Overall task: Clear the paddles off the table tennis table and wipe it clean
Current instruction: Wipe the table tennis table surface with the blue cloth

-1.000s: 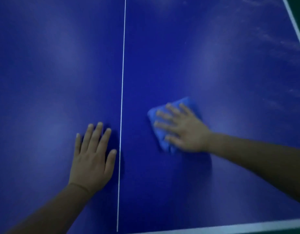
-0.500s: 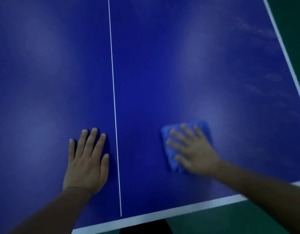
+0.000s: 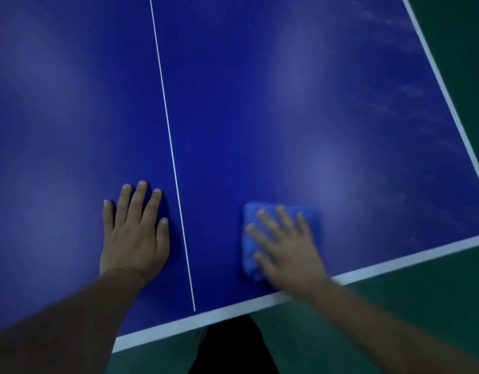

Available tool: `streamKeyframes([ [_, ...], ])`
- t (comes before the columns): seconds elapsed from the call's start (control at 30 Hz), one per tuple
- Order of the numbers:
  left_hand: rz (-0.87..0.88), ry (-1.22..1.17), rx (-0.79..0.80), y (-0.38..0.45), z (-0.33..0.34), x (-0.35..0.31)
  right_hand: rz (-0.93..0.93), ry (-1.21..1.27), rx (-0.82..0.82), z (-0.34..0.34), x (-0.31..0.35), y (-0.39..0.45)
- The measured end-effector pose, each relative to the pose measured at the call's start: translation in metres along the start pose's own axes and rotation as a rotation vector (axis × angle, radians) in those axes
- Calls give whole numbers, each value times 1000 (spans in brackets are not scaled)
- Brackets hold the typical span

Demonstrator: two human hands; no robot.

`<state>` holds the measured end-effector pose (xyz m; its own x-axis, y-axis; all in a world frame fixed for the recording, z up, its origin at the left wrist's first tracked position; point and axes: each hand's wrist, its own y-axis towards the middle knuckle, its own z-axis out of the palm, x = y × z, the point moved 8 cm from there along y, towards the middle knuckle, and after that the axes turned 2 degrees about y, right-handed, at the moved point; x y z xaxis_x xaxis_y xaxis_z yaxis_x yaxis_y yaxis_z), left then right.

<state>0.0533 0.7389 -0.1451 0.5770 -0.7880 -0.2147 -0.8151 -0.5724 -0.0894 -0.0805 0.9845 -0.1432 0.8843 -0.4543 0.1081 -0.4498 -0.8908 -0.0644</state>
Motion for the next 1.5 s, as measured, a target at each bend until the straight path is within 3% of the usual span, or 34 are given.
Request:
streamKeyframes([
  [0.13,3,-2,-1,-1,0,0,679,-5,21,-19,-158,-12],
  [0.23,-3,-4,-4,-2,-2,0,1013,81,-84,-28,-160,-3],
  [0.3,-4,-12,-8,-3,-3,-2,873,23,-139,-22,-94,20],
  [0.43,-9,-6,-9,-3,-2,-1,161,51,28,8,90,1],
  [0.5,-11,-13,-5,-3,-2,-1,64,54,56,10,80,-24],
  [0.57,-9,-17,-1,-3,-1,-1,215,-13,30,8,12,-32],
  [0.67,-7,-17,-4,-4,-1,-2,675,-14,70,-7,-110,-46],
  [0.77,-4,-11,4,-4,-2,-1,981,111,32,-18,-142,-36],
  [0.83,0,-14,12,-5,-2,-1,880,67,13,-16,-101,-3],
  [0.97,-3,-12,15,-5,-1,-1,92,-6,48,5,53,14],
  [1.03,2,-2,19,-5,0,0,-172,-13,112,11,72,-23],
  [1.07,4,0,18,-5,0,0,-208,-14,114,10,58,-35],
  [1.13,10,-3,18,-5,0,0,-61,-57,108,9,2,-46],
  [1.23,9,-9,1,-4,-1,0,485,-12,99,-8,-100,-54],
  [1.3,9,-9,-10,-4,-2,-1,847,91,35,-14,-121,-57],
  [1.33,9,-6,-17,-4,-2,-1,940,105,7,-14,-110,-52],
  [1.4,15,8,-19,-5,-1,-2,832,71,-44,-13,-60,-33],
  [1.5,29,28,8,-5,4,1,270,31,136,5,17,-22],
])
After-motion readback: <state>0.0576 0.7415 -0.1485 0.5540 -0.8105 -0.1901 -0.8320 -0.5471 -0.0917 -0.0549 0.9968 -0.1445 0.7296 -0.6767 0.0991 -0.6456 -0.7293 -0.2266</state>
